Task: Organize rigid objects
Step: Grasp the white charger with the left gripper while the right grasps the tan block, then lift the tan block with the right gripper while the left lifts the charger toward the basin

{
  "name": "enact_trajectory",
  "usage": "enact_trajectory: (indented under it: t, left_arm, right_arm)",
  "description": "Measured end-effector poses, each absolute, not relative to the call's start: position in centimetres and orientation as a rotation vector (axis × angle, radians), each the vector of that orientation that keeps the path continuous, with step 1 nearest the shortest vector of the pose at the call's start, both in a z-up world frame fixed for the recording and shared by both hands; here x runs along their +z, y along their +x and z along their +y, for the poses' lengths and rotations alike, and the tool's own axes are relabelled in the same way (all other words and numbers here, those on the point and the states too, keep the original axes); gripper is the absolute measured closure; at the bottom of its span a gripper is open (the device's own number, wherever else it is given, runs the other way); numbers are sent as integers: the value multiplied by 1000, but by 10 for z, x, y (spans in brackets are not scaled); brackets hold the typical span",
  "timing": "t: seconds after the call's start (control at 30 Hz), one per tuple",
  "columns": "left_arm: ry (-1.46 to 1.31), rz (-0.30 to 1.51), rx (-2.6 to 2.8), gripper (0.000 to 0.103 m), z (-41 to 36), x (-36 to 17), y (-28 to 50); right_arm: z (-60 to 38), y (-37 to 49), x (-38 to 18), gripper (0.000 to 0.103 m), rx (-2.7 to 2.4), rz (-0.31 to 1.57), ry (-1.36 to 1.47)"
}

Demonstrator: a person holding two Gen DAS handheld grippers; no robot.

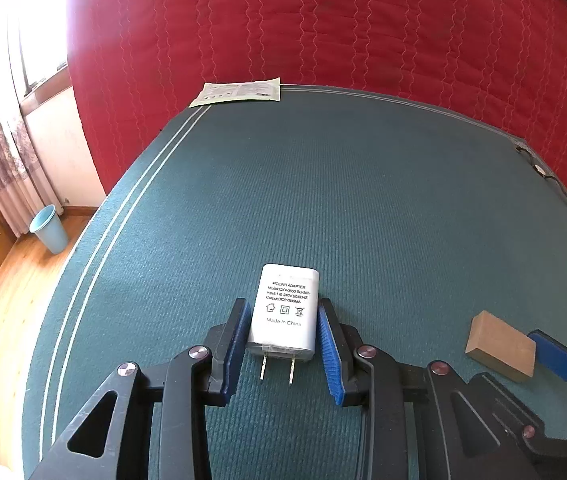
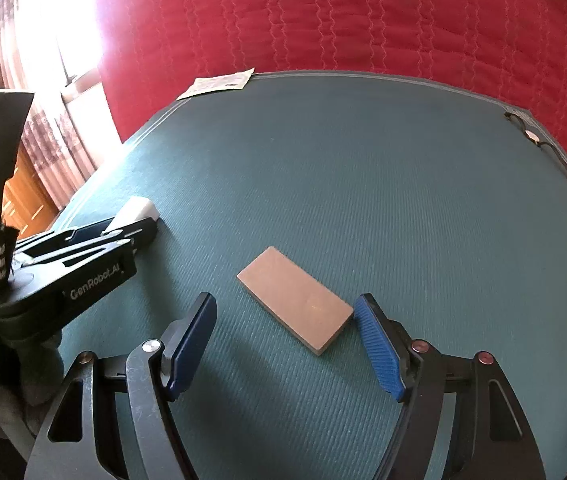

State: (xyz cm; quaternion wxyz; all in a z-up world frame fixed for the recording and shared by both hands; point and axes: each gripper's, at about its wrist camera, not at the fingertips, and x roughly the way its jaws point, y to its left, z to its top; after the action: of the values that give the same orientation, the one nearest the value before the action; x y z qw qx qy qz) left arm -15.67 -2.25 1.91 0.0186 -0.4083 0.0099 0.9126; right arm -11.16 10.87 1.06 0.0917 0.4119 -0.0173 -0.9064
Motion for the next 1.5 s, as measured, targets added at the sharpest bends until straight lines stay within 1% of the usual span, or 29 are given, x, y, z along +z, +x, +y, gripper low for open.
enact_trajectory:
  t: [0.13, 0.23, 0.4, 0.6, 0.83, 0.93, 1.0, 1.33, 1.5]
  left_arm:
    - [-1267, 30, 2833, 67, -23, 19, -157]
    - [-1267, 38, 2836, 67, -22, 18, -156]
    - [-1267, 38, 2836, 67, -22, 19, -155]
    - [-1267, 22, 2830, 67, -23, 19, -155]
    - [-1266, 24, 2831, 67, -23, 19, -154]
    - [-1266, 24, 2830, 67, -23, 19, -154]
    - [-1266, 24, 2829, 67, -22, 19, -154]
    - [-1245, 4, 2839, 69, -27, 23, -155]
    - [-1172, -35, 2813, 71, -30, 30, -150]
  right_arm:
    - [120, -101, 14, 30, -2684, -177, 1255]
    - [121, -92, 14, 30, -2676, -200, 1253]
    - [112, -95, 16, 30, -2684, -162, 1236]
    - [109, -120, 17, 30, -2738, -121, 1232]
    - [99, -139, 13, 30, -2758, 8, 1236]
    - [95, -140, 13, 36, -2773, 60, 1243]
    - [94, -138, 13, 38, -2773, 75, 1237]
    - [115, -114, 12, 38, -2761, -10, 1205]
    - [124, -90, 18, 38, -2779, 9, 1152]
